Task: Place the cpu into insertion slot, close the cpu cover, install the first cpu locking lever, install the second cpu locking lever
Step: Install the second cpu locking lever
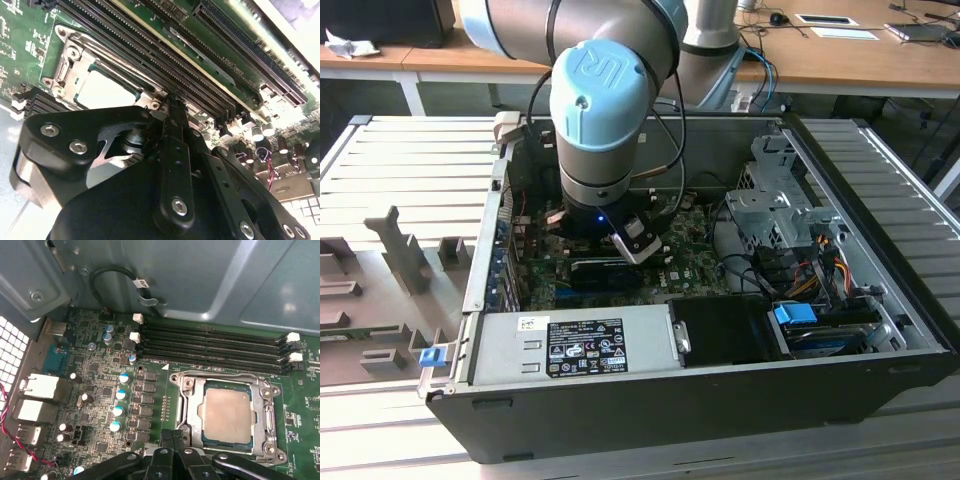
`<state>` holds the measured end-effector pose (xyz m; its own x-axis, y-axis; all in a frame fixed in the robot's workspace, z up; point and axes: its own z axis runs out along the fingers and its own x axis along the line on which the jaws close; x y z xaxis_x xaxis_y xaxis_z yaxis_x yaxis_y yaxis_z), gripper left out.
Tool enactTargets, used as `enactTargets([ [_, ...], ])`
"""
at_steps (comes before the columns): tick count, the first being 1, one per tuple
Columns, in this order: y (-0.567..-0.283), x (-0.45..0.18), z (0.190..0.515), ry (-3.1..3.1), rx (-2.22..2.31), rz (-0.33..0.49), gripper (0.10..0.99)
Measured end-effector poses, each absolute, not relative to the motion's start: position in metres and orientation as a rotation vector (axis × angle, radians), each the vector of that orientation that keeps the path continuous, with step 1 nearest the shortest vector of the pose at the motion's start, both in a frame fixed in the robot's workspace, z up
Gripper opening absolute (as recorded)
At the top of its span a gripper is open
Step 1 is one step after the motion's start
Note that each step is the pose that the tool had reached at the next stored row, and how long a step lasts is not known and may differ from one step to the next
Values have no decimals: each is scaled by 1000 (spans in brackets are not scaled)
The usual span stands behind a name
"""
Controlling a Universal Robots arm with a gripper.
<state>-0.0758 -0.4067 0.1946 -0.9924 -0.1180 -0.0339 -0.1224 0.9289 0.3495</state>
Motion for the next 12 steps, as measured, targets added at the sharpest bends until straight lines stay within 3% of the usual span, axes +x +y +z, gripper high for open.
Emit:
enactTargets([
  [12, -407, -76, 223, 3070, -191, 573, 106],
])
